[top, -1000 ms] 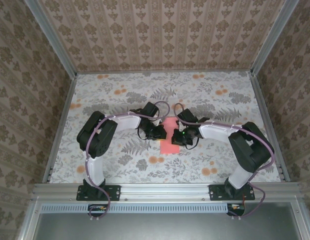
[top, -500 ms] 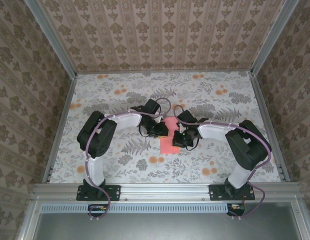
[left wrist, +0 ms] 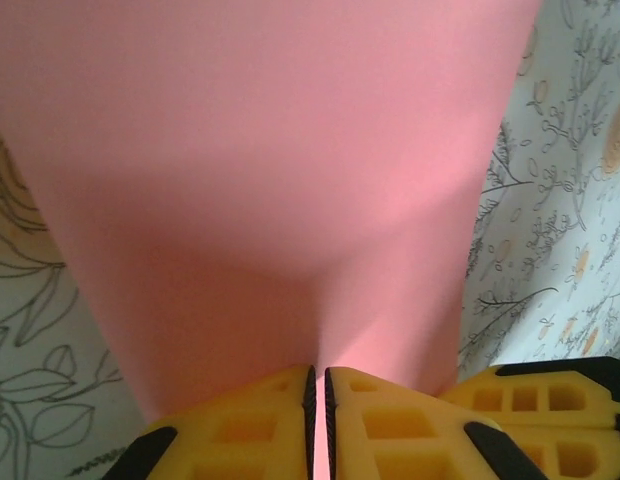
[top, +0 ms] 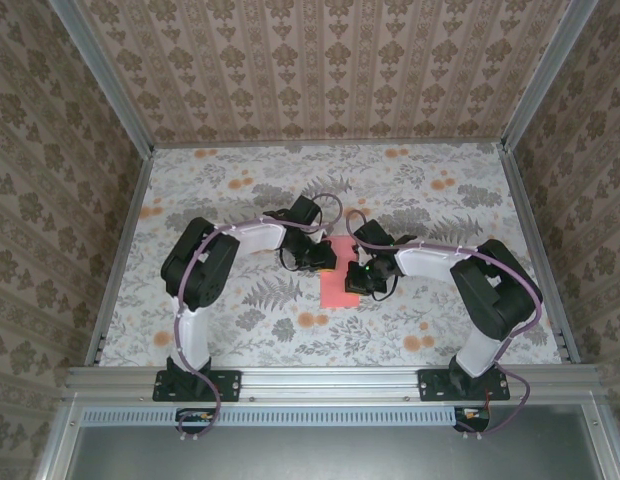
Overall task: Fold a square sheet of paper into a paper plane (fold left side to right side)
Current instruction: First fold the square sheet of paper in half at the center of the table.
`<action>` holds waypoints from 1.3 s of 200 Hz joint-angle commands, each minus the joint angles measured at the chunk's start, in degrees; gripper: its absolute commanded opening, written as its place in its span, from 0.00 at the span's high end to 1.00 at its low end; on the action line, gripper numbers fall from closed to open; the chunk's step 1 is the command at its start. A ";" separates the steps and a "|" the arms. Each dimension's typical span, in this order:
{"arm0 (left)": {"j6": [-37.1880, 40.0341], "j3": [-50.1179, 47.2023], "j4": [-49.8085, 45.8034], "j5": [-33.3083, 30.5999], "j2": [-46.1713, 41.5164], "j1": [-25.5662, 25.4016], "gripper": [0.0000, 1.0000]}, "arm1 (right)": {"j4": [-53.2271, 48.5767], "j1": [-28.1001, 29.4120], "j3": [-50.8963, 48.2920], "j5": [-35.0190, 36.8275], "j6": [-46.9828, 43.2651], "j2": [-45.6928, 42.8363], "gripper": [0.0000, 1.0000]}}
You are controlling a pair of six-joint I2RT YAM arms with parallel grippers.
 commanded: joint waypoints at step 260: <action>-1.52 6.88 4.50 -6.12 6.45 7.83 0.91 | -11.03 -0.06 -1.09 9.28 -6.87 3.20 0.97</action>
